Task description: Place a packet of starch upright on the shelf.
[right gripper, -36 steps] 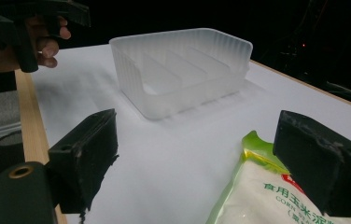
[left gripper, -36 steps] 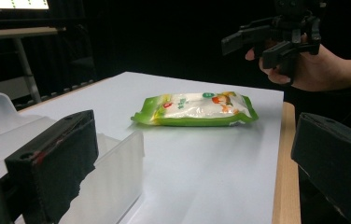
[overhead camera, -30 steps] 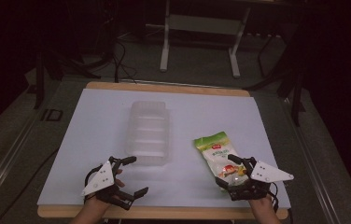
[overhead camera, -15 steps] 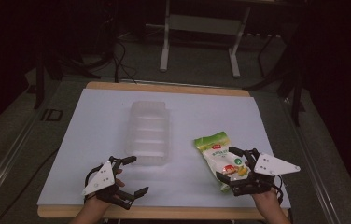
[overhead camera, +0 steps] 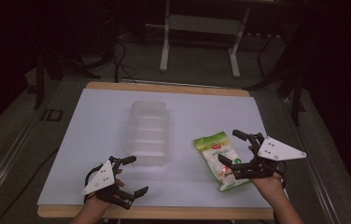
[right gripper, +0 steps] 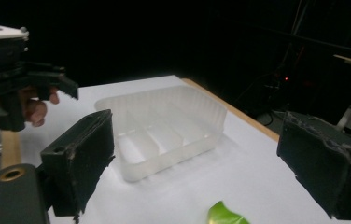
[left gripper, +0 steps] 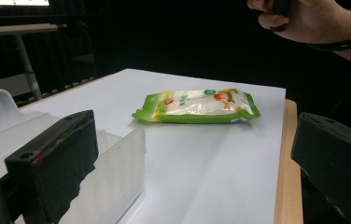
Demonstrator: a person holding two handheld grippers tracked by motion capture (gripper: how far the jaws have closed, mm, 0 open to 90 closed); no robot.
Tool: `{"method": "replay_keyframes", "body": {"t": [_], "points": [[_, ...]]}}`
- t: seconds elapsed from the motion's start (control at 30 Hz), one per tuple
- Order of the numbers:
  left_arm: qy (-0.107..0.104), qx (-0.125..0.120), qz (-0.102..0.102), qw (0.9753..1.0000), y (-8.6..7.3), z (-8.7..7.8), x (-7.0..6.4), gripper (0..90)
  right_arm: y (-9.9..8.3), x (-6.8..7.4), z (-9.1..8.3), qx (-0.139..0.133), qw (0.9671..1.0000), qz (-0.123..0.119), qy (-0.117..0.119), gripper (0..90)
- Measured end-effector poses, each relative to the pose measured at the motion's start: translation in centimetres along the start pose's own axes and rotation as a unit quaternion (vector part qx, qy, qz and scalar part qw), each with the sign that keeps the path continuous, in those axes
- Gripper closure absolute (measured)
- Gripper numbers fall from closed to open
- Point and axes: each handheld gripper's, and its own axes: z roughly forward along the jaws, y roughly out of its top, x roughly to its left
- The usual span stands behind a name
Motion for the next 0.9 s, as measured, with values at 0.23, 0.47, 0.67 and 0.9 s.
{"method": "replay_keyframes", "body": {"t": [0.23, 0.47, 0.67, 0.9], "points": [[-0.001, 0.003, 0.002, 1.0000, 0.0, 0.0, 0.0, 0.8, 0.5, -2.1, 0.7, -0.004, 0.9998, 0.019, 0.004, 10.8], [-0.002, 0.005, 0.002, 1.0000, 0.0, 0.1, 0.0, 0.9, -0.2, -4.3, 2.1, 0.042, 0.9987, 0.017, -0.025, 10.8], [-0.002, 0.006, 0.001, 1.0000, -0.1, 0.1, 0.0, 0.9, -2.0, -6.1, 3.5, 0.058, 0.9966, 0.048, -0.034, 10.8], [-0.002, 0.008, 0.002, 1.0000, -0.1, 0.2, 0.0, 0.8, -4.2, -7.6, 4.3, 0.083, 0.9928, 0.072, -0.049, 11.2]]}}
